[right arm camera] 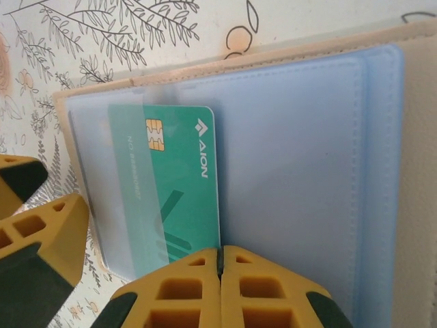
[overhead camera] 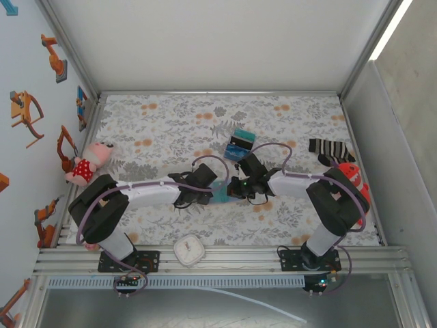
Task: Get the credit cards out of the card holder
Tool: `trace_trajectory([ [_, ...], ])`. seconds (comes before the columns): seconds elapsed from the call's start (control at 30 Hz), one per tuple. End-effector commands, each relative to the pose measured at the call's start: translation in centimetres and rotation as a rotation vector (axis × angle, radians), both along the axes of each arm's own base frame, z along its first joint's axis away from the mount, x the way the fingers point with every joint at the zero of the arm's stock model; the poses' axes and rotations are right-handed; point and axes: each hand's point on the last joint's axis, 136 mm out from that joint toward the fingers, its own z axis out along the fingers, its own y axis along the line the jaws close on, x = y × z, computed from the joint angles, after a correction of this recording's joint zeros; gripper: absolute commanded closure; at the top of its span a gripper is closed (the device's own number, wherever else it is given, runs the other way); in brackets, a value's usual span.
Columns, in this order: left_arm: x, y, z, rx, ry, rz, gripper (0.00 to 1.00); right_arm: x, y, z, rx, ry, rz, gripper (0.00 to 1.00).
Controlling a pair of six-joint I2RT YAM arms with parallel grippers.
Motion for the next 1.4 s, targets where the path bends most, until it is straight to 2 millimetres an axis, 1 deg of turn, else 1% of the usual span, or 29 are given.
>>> trace_trajectory([
  [0.0, 0.9, -0.3, 1.6, 0.024, -0.058, -0.021, 0.34, 0.9, 0.2, 1.7, 0.014, -0.048, -0.004, 1.00],
  [0.13, 1.3, -0.7, 1.1, 0.037, -0.052, -0.027, 0.31, 1.0, 0.1, 1.8, 0.012, -0.051, -0.007, 1.00],
  [0.4, 1.0, -0.5, -0.7, 0.080, -0.022, -0.030, 0.32, 0.9, 0.0, 2.0, 0.014, -0.057, -0.012, 1.00],
  [0.5, 0.8, -0.3, -1.3, 0.096, -0.009, -0.031, 0.33, 0.9, -0.2, 1.7, 0.014, -0.056, -0.016, 1.00],
  [0.63, 0.5, -0.1, -1.9, 0.115, 0.009, -0.034, 0.35, 1.1, -0.1, 1.6, 0.077, -0.045, -0.044, 0.92],
  [0.77, 0.0, 0.3, -2.1, 0.134, 0.021, -0.036, 0.35, 1.2, 0.0, 1.4, 0.134, -0.035, -0.066, 0.89],
  [0.87, -0.2, 0.5, -2.2, 0.139, 0.025, -0.039, 0.35, 1.2, 0.1, 1.4, 0.136, -0.035, -0.066, 0.86],
  [0.97, -0.3, 0.5, -2.3, 0.144, 0.027, -0.040, 0.35, 1.1, 0.0, 1.2, 0.130, -0.031, -0.067, 0.80],
  [1.03, -0.3, 0.5, -2.4, 0.146, 0.029, -0.040, 0.35, 1.1, 0.0, 1.0, 0.128, -0.026, -0.066, 0.77],
  [1.37, -0.7, 0.6, -2.8, 0.157, 0.040, -0.042, 0.35, 0.6, -0.7, -0.5, 0.079, 0.009, -0.076, 0.74],
])
